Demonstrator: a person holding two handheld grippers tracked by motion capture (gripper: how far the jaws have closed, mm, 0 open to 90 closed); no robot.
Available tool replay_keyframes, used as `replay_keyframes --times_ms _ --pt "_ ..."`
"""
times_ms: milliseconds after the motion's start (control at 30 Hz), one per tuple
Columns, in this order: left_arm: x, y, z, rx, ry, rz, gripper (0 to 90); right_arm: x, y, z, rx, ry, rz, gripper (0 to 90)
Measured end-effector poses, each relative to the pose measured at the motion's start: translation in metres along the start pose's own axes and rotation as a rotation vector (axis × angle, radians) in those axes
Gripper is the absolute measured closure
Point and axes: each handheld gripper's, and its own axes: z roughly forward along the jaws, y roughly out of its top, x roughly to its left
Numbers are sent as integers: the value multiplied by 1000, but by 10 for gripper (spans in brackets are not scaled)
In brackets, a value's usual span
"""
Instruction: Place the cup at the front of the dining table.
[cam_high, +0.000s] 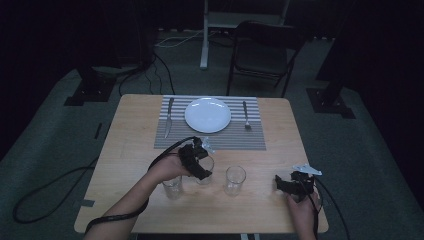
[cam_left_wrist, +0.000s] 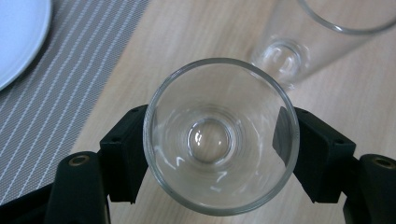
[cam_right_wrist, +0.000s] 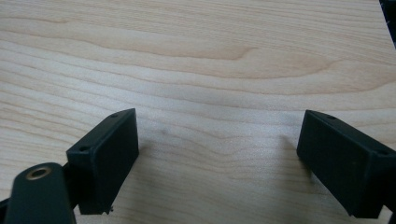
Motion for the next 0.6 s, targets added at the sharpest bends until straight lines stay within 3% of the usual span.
replay_keyframes --times_ms 300,600 --pt "22 1 -11 -10 40 -58 293 0 0 0 1 0 0 124" --pt "57 -4 -31 -51 97 -165 292 0 0 0 2 0 1 124"
